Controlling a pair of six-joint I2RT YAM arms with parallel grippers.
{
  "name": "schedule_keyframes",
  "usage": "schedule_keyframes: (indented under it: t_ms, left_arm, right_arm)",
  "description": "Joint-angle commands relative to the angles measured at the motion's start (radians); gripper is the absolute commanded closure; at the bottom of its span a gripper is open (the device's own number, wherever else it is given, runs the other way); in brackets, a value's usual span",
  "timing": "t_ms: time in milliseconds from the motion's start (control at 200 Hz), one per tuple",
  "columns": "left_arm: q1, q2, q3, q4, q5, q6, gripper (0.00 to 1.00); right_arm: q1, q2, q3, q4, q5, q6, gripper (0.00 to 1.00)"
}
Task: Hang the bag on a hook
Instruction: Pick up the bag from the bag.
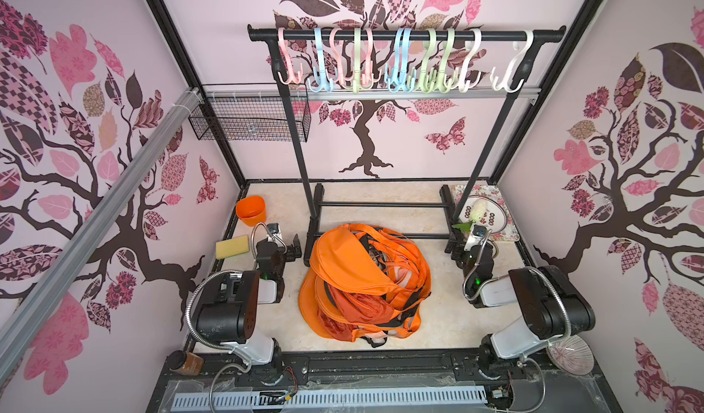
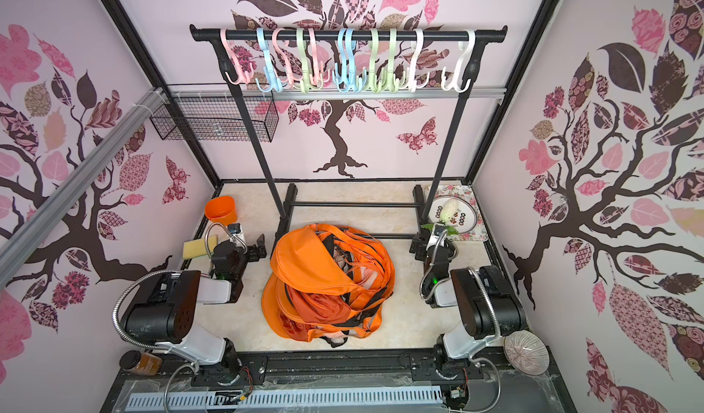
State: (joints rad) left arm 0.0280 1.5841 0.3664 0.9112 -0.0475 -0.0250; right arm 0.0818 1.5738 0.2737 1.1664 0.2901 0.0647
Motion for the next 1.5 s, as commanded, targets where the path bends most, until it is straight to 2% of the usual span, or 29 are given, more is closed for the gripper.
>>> schedule_keyframes:
  t_ms: [0, 575, 1135, 1195, 1265, 1380, 1430, 1495]
  left_arm:
    - [-0.001, -0.001, 0.006, 0.038, -0.004, 0.008, 0.02]
    - [-0.002, -0.001, 0.006, 0.035, -0.006, 0.007, 0.02]
    - [0.044, 0.002, 0.002, 0.048, 0.076, -0.022, 0.03]
    - [0.049, 0.005, 0.008, 0.04, 0.078, -0.022, 0.03]
    - [0.042, -0.002, 0.01, 0.026, 0.068, -0.014, 0.03]
    - [-0.043, -0.09, 0.018, -0.059, -0.179, 0.008, 0.03]
    - [-0.08, -0.182, 0.055, -0.212, -0.262, 0.009, 0.02]
    - [-0.094, -0.289, 0.158, -0.502, -0.296, -0.091, 0.03]
  right_arm:
    - [-0.006, -0.012, 0.001, 0.016, -0.003, 0.003, 0.0]
    - [-0.006, -0.012, 0.001, 0.016, -0.003, 0.003, 0.0]
    - [-0.006, -0.013, -0.001, 0.016, -0.003, 0.003, 0.0]
    - [-0.003, -0.025, -0.018, 0.077, -0.011, -0.018, 0.0]
    - [0.035, -0.174, -0.011, -0.064, 0.013, -0.059, 0.0]
    - [0.089, -0.421, 0.123, -0.475, -0.018, -0.079, 0.0]
    - [0.088, -0.477, 0.183, -0.611, 0.0, 0.032, 0.0]
    - [0.087, -0.53, 0.244, -0.87, 0.064, 0.326, 0.0]
